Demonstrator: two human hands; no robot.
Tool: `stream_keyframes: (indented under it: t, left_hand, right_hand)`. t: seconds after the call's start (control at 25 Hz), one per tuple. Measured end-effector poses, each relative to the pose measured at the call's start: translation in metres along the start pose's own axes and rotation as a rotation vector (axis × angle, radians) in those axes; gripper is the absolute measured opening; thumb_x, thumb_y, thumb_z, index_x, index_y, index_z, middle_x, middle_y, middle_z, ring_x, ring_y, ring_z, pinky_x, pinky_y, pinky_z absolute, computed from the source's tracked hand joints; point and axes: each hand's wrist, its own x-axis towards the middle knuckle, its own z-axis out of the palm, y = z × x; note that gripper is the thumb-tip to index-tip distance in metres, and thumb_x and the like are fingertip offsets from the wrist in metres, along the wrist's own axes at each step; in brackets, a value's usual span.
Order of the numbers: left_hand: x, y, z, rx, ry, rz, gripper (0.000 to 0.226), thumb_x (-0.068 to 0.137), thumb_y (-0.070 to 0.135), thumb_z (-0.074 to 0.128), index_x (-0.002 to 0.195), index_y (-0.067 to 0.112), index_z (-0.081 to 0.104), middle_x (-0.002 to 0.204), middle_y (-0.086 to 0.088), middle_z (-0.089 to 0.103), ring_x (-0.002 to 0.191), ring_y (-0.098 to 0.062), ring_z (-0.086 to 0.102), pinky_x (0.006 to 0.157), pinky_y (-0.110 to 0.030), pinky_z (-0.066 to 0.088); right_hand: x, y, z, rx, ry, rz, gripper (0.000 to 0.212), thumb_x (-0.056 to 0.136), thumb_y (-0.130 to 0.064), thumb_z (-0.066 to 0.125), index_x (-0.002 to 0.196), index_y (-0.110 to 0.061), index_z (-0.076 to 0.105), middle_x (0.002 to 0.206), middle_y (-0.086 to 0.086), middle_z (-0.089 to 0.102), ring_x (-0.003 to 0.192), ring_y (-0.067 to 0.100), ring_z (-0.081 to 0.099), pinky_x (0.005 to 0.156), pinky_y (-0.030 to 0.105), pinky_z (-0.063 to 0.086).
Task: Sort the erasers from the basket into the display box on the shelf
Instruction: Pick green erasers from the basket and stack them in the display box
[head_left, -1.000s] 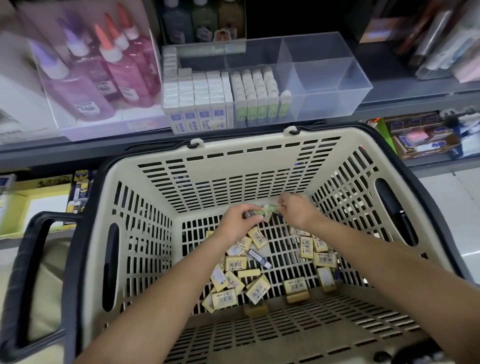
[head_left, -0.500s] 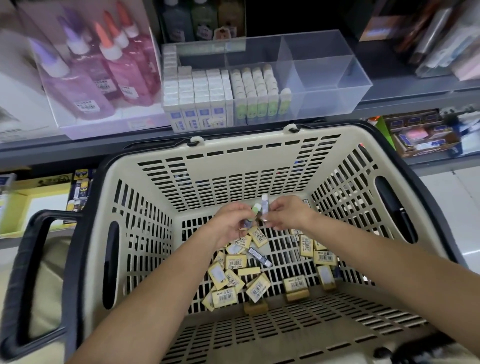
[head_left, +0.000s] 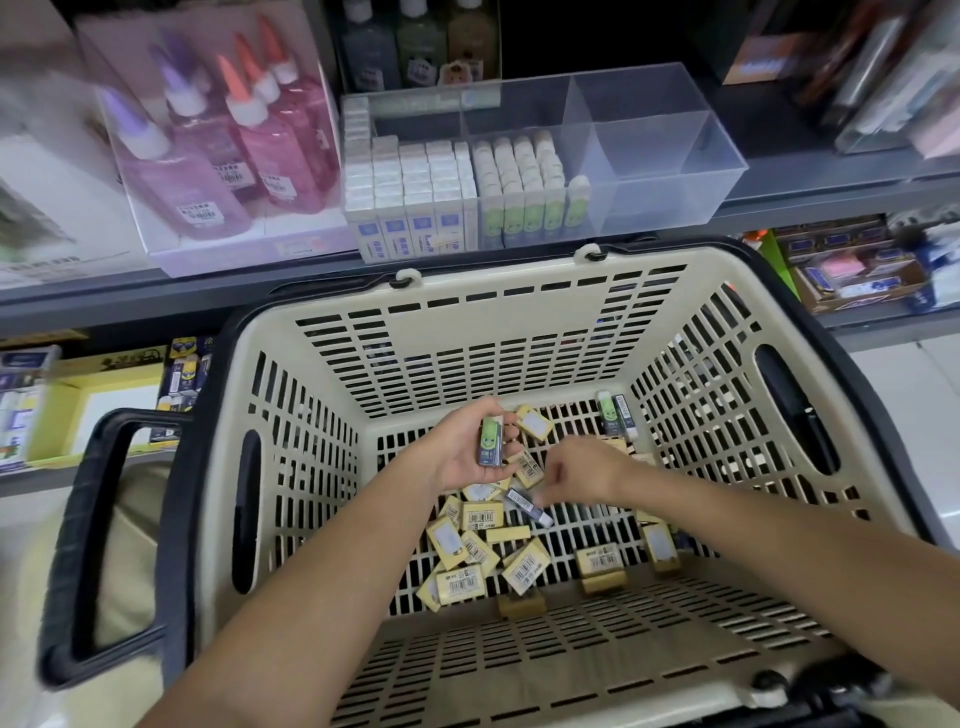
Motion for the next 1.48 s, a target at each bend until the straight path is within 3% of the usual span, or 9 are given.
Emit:
stream_keyframes:
  t: [0.2,0.44,0.64,0.8,0.96,1.04,1.2,1.36,1.48]
  left_hand:
    - [-0.001,-0.003,-0.01,-0.039,-0.044,-0.008,0.036,0.092,0.033,0.039,0.109,0.009,0.06,0.093,-0.007,0.066,0.084,-0.021,0.066,0.068,-0.036,0.054]
    - [0.003,-0.008,-0.008,0.053,-0.094,-0.004,0.03,0.084,0.032,0.063,0.105,0.011,0.063,0.105,-0.011,0.066,0.092,-0.023,0.066,0.08,-0.042,0.056]
    - [0.009,-0.016,0.004,0.048,-0.181,-0.01,0.046,0.072,0.04,0.073,0.109,0.016,0.06,0.089,-0.007,0.072,0.085,-0.022,0.069,0.073,-0.039,0.057]
    - [0.014,-0.019,0.004,0.024,-0.089,0.018,0.033,0.077,0.035,0.071,0.103,0.016,0.061,0.086,-0.007,0.072,0.071,-0.018,0.069,0.059,-0.03,0.055]
    - [0.013,-0.02,0.001,-0.032,-0.042,0.002,0.029,0.081,0.032,0.069,0.103,0.014,0.059,0.077,-0.005,0.072,0.068,-0.018,0.068,0.056,-0.029,0.055]
    - [0.011,-0.02,0.0,-0.056,-0.036,0.001,0.028,0.081,0.031,0.069,0.102,0.014,0.06,0.076,-0.005,0.073,0.067,-0.018,0.068,0.055,-0.028,0.055]
    - [0.008,-0.021,-0.001,-0.116,-0.037,0.013,0.027,0.08,0.028,0.071,0.1,0.013,0.059,0.08,-0.007,0.071,0.07,-0.02,0.068,0.058,-0.031,0.057]
    - [0.009,-0.019,0.008,-0.195,-0.003,0.091,0.033,0.078,0.02,0.073,0.106,0.011,0.057,0.097,-0.012,0.066,0.085,-0.025,0.067,0.073,-0.038,0.059]
    - [0.01,-0.017,0.019,-0.264,-0.007,0.162,0.039,0.076,0.022,0.074,0.11,0.01,0.059,0.104,-0.01,0.065,0.095,-0.022,0.063,0.071,-0.035,0.058]
  right_hand:
    - [-0.003,-0.013,0.017,-0.38,0.008,-0.082,0.02,0.087,-0.032,0.058,0.092,-0.013,0.061,0.085,0.002,0.06,0.079,0.019,0.059,0.06,0.028,0.048]
    - [-0.008,-0.01,-0.033,0.465,0.02,-0.094,0.009,0.083,-0.01,0.067,0.089,-0.011,0.061,0.074,-0.002,0.062,0.059,0.001,0.058,0.051,0.013,0.045]
    - [-0.002,-0.002,-0.046,0.68,0.13,0.016,0.032,0.083,-0.015,0.068,0.111,-0.01,0.055,0.086,0.009,0.069,0.068,0.011,0.063,0.062,0.023,0.051]
    - [-0.003,0.038,-0.055,0.153,0.395,0.32,0.035,0.088,-0.018,0.062,0.119,-0.008,0.048,0.092,0.009,0.062,0.08,0.021,0.062,0.071,0.033,0.052]
    - [0.007,0.044,-0.033,-0.101,0.395,0.328,0.048,0.088,-0.027,0.061,0.126,-0.006,0.041,0.106,0.01,0.057,0.089,0.024,0.059,0.066,0.031,0.047]
    - [0.012,0.043,-0.029,-0.084,0.429,0.311,0.045,0.089,-0.028,0.058,0.125,-0.007,0.041,0.109,0.011,0.056,0.093,0.026,0.059,0.068,0.032,0.046]
    - [0.016,0.042,-0.025,0.075,0.352,0.273,0.038,0.085,-0.026,0.062,0.116,-0.015,0.044,0.077,0.003,0.057,0.07,0.021,0.058,0.056,0.029,0.044]
    - [0.017,0.013,-0.03,0.367,0.383,0.082,0.031,0.073,-0.032,0.072,0.095,-0.02,0.054,0.068,-0.008,0.06,0.054,0.008,0.054,0.043,0.017,0.04]
    - [0.017,-0.011,-0.027,0.352,0.384,-0.055,0.023,0.071,-0.03,0.073,0.088,-0.018,0.062,0.074,-0.002,0.066,0.067,0.014,0.061,0.057,0.025,0.05]
